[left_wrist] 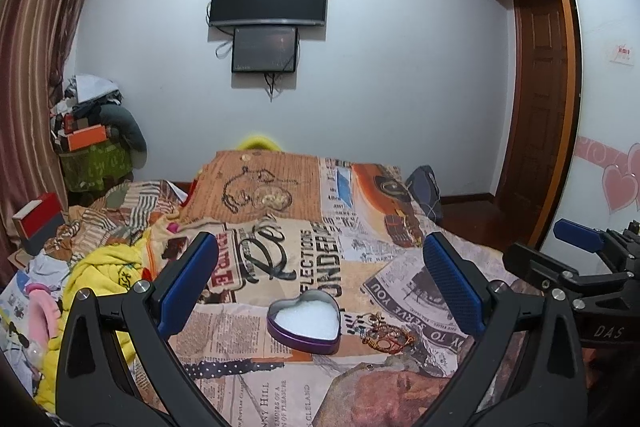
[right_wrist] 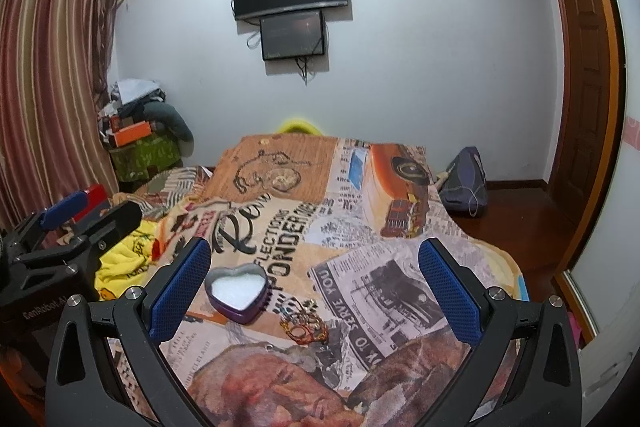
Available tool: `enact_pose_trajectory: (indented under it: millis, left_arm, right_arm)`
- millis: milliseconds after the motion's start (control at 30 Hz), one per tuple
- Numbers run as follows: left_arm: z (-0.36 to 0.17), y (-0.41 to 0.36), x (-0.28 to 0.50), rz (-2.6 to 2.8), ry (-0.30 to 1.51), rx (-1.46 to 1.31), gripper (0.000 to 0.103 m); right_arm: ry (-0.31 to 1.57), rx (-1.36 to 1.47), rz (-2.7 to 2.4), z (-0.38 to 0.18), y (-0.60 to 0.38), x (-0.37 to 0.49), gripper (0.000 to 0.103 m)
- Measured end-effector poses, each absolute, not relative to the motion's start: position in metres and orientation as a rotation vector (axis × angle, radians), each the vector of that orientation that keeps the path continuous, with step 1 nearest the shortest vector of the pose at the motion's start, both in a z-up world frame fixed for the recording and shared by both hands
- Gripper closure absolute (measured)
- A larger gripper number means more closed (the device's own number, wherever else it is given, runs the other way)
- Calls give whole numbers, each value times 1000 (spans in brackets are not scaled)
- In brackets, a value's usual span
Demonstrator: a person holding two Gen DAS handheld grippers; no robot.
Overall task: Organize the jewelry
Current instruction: 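Grasp a small silver ring with the left tool while the right tool grasps an orange braided bracelet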
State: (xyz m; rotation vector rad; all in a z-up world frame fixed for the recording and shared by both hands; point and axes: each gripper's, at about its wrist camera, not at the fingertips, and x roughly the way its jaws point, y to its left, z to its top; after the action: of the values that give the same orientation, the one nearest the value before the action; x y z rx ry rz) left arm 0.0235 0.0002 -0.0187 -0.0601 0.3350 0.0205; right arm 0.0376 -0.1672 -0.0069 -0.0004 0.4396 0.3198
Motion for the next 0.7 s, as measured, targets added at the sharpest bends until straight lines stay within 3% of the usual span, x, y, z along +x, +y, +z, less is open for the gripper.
enact_pose_trajectory:
  millis: [500, 600, 700]
  left_arm:
    - [-120, -5, 94, 26, 690, -32, 1]
    - [-146, -12, 105, -16, 790, -22, 16]
    - [-168, -16, 112, -71, 875, -38, 27]
  right_arm:
    - [688, 30, 285, -80, -193, 84, 0]
    - [759, 61, 281, -101, -202, 94, 1]
    - [827, 73, 286, -119, -209, 100, 11]
